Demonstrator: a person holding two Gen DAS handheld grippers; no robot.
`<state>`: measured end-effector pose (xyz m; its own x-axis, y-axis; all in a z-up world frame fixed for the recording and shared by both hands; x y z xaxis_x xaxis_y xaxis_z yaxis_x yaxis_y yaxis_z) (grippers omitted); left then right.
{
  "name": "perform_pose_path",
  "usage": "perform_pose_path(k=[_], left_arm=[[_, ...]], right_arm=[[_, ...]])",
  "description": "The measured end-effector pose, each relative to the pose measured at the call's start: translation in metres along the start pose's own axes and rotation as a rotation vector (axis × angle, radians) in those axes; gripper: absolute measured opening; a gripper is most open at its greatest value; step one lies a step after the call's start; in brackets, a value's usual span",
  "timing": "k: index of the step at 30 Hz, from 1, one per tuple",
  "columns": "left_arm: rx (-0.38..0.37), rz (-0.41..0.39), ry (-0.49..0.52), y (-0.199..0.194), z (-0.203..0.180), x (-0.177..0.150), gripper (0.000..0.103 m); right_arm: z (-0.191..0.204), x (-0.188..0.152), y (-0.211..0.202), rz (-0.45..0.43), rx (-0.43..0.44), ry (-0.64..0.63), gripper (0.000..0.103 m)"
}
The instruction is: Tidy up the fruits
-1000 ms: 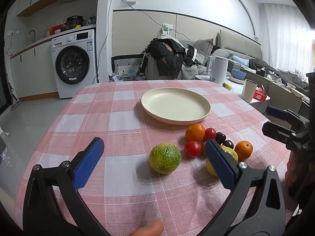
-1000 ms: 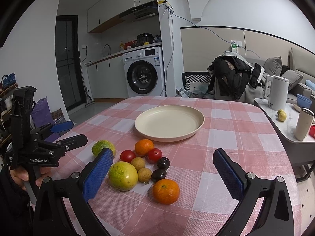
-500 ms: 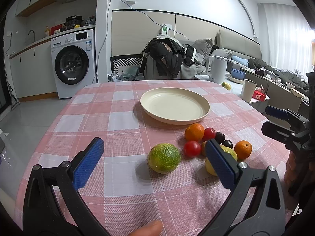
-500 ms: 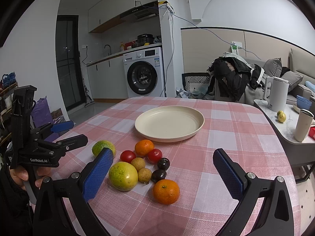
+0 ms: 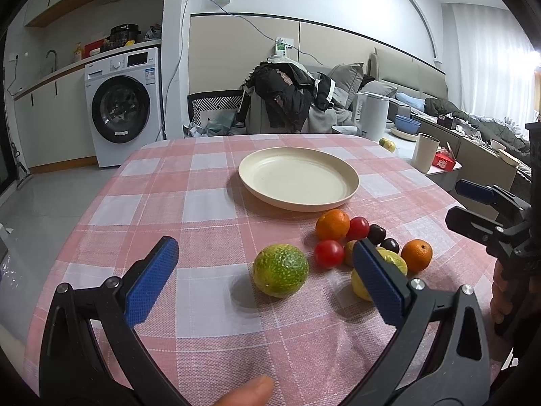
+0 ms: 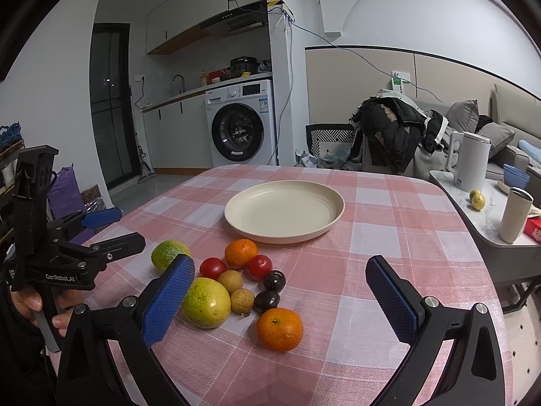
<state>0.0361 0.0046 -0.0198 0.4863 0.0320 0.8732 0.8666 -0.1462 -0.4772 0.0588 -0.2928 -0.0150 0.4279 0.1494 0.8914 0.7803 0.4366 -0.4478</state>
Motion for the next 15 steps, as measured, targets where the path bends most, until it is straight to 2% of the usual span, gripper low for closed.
perform_pose_path(k=[15], left_arm=[[0.005, 0.037, 0.001, 0.0102, 0.0006, -0.0008, 0.102]], right_arm=[[-0.0031, 0.0004, 0.0095, 0.046, -0.041, 0.004, 0.103]])
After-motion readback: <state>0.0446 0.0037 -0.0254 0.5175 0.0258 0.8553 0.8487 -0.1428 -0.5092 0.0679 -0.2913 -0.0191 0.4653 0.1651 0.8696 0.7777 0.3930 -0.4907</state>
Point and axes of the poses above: each gripper's, at about its wrist camera, not at the fingertips, and y roughly the way its jaws point, z to its left, x to its top, the point moved 4 cm from there along y, roughly the way its jaws point, and after that the axes turned 6 degrees about -x, right-handed, at the moved point
